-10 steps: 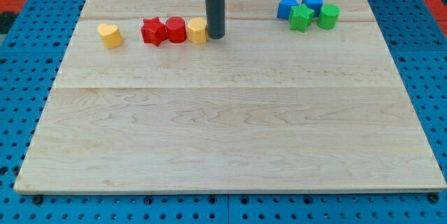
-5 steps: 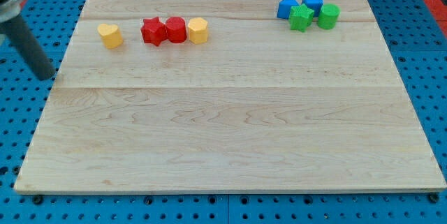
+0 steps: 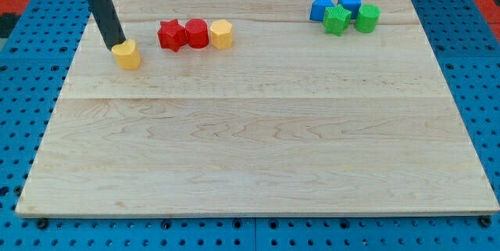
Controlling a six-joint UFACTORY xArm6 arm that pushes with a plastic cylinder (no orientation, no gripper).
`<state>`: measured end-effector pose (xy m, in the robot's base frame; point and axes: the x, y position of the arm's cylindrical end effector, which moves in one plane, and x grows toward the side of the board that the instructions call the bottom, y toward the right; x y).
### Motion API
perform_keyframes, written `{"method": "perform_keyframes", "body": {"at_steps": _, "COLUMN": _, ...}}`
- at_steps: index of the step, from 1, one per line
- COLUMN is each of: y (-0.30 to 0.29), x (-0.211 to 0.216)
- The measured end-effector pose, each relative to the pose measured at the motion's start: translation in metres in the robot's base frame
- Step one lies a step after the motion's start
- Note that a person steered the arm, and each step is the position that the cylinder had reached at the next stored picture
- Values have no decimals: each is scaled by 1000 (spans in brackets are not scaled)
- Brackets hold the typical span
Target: Move the yellow heart to the bottom of the red star
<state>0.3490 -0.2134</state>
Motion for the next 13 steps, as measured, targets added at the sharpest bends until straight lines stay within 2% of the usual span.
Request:
{"method": "perform_keyframes", "body": {"at_steps": 2, "y": -17, "x": 23}}
{"method": "perform_keyframes", "body": {"at_steps": 7, "y": 49, "x": 24}}
{"method": "perform_keyframes", "body": {"at_steps": 9, "y": 58, "x": 11}}
{"method": "perform_keyframes", "body": {"at_steps": 10, "y": 51, "x": 48}}
{"method": "perform_keyframes", "body": {"at_steps": 11, "y": 82, "x": 119}}
{"method": "perform_keyframes", "body": {"at_steps": 12, "y": 211, "x": 93}}
{"method": "perform_keyframes", "body": {"at_steps": 13, "y": 328, "x": 35}}
